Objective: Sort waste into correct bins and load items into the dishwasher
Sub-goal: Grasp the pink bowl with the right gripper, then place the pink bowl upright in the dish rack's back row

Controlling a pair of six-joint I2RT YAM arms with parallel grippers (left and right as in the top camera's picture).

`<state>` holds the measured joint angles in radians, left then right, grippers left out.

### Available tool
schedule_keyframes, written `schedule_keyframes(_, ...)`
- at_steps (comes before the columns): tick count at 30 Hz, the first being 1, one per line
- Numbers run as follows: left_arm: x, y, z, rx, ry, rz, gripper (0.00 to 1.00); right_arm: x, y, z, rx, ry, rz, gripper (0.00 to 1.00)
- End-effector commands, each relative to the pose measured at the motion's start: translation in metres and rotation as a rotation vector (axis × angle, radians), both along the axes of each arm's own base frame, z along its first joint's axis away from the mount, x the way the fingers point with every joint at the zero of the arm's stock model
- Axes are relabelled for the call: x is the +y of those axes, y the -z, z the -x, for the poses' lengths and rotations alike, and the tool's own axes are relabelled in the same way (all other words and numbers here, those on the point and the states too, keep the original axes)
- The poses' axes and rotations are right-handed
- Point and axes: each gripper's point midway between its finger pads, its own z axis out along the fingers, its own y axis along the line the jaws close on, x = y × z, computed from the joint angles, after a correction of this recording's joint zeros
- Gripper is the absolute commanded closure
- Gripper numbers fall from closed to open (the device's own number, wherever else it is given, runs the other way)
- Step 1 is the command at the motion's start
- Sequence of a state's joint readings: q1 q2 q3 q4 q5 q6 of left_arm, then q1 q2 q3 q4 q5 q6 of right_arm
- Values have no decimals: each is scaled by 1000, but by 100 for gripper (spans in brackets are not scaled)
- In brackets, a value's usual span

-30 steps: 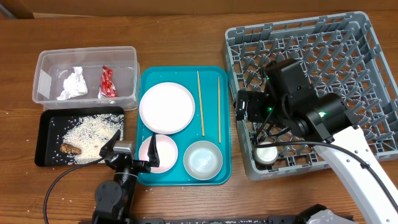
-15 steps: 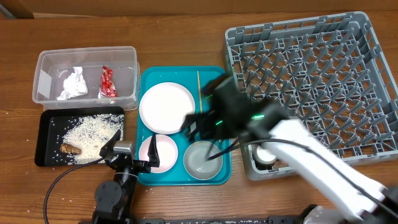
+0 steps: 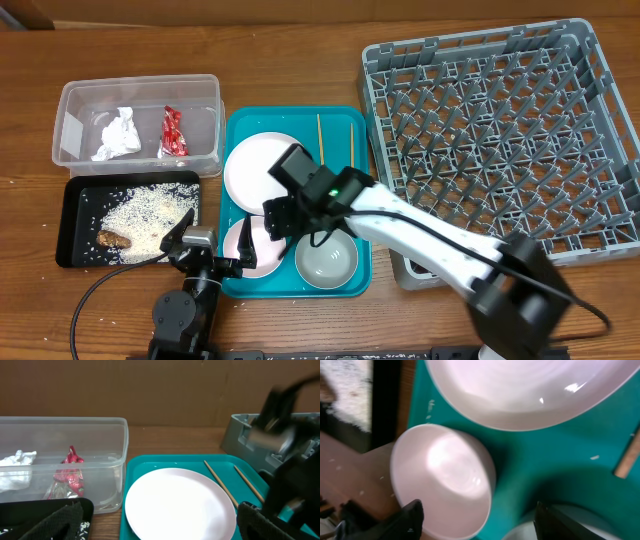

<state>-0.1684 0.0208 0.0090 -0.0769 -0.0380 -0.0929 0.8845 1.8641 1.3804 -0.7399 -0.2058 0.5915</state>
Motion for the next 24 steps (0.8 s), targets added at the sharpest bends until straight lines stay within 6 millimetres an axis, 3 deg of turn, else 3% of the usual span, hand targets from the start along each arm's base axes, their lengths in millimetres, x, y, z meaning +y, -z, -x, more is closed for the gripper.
schedule_keyframes(1, 0, 1, 0, -4, 3, -25, 0, 6, 13, -7, 2, 31, 10, 36)
schedule_keyframes(5, 0, 1, 0, -4, 3, -25, 0, 6, 35, -4, 47, 51, 44, 47)
schedule_keyframes(7, 0, 1, 0, -4, 3, -25, 0, 7, 47, 0, 86, 52, 55, 67)
schedule_keyframes(9, 0, 1, 0, -4, 3, -25, 0, 8, 50, 2, 101, 47, 51, 71)
schedule_keyframes(11, 0, 1, 0, -4, 3, -25, 0, 9, 46, -1, 91, 51, 40, 82)
schedule_keyframes(15, 0, 1, 0, -4, 3, -25, 0, 10, 23, -16, 50, 70, -4, 96)
schedule_keyframes(19, 0, 1, 0, -4, 3, -25, 0, 0, -19, -37, -39, 119, -48, 96)
schedule_keyframes(21, 0, 1, 0, -4, 3, -25, 0, -16, -43, -50, -115, 163, -19, 96)
schedule_keyframes(24, 0, 1, 0, -4, 3, -25, 0, -63, -87, -72, -279, 270, 96, 96)
